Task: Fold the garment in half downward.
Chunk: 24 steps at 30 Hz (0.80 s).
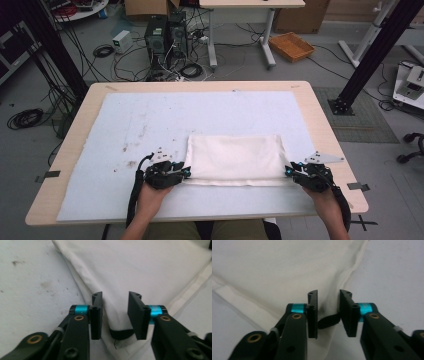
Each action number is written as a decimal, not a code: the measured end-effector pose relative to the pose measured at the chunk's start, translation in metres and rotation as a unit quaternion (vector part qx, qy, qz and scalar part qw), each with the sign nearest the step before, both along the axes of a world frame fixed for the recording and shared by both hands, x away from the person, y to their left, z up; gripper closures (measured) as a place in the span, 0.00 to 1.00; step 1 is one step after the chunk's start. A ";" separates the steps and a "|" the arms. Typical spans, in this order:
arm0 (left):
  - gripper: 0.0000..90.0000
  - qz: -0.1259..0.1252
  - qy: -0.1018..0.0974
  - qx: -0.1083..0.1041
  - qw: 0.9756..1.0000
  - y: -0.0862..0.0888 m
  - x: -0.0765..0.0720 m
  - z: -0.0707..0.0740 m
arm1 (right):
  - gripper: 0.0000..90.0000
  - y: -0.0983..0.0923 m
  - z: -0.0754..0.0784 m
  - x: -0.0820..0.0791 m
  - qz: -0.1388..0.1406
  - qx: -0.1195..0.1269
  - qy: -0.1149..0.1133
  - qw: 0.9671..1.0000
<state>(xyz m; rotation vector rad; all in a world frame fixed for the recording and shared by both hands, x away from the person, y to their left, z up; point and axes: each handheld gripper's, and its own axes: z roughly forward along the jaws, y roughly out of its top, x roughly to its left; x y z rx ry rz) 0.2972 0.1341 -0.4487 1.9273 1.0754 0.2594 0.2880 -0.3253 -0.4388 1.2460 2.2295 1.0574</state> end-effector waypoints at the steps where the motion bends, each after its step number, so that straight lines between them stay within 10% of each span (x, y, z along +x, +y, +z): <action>1: 0.79 -0.004 0.003 0.004 1.000 -0.001 0.000 0.000 | 0.86 0.001 0.000 0.000 0.003 -0.003 -0.001 1.000; 7: 0.94 -0.009 -0.026 0.029 0.999 -0.006 -0.005 0.005 | 0.93 0.001 0.004 -0.003 0.019 -0.011 -0.020 1.000; 16: 0.95 -0.021 -0.046 -0.038 0.998 0.010 -0.018 0.020 | 0.93 -0.005 0.019 -0.013 0.023 0.017 -0.057 0.998; 24: 0.95 -0.028 -0.042 -0.018 0.999 0.017 -0.032 0.016 | 0.93 -0.010 0.021 -0.033 0.029 0.024 -0.052 0.998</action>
